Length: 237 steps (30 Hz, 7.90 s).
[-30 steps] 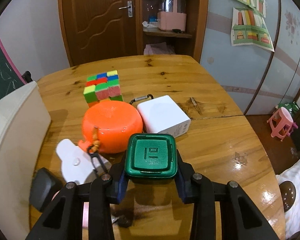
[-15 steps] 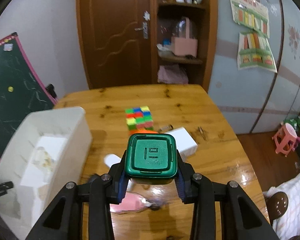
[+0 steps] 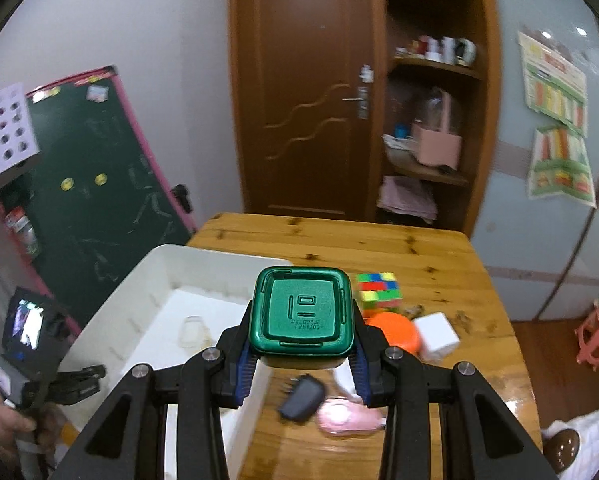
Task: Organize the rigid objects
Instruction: 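Carry the green box over the white bin and release it, then move the right gripper back toward the white charger, then grasp the white charger with the right gripper, then carry the white charger into the white bin and release it, then move the right gripper back toward the Rubik's cube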
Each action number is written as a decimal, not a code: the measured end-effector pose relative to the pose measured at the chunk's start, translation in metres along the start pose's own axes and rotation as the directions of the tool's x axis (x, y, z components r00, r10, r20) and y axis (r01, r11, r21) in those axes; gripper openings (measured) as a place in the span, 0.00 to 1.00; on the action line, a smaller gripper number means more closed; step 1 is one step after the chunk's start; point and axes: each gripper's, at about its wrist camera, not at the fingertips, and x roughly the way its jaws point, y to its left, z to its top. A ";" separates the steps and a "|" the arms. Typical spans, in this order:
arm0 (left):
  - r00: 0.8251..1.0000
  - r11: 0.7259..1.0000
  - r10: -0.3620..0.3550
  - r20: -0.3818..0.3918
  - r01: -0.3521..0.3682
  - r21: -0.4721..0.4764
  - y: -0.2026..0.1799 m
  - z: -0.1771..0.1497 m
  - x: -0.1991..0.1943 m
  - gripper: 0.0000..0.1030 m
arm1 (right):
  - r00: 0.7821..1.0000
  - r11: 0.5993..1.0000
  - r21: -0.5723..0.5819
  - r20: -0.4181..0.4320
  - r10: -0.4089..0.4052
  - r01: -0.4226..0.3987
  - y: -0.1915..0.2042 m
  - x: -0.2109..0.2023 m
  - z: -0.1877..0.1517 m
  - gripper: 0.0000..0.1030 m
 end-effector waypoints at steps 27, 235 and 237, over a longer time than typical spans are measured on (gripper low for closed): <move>0.999 0.999 -0.035 0.012 0.035 0.007 0.001 0.000 0.000 0.27 | 0.903 0.977 -0.066 -0.399 0.160 -0.202 0.091 0.092 -0.057 0.38; 0.962 0.964 -0.253 -0.105 0.260 0.061 -0.002 0.008 0.011 0.30 | 0.956 0.985 -0.080 -0.264 0.124 -0.150 0.078 0.075 -0.013 0.59; 0.961 0.963 -0.257 -0.105 0.264 0.053 -0.001 0.008 0.012 0.30 | 0.958 0.987 -0.065 -0.256 0.128 -0.149 0.073 0.073 -0.014 0.59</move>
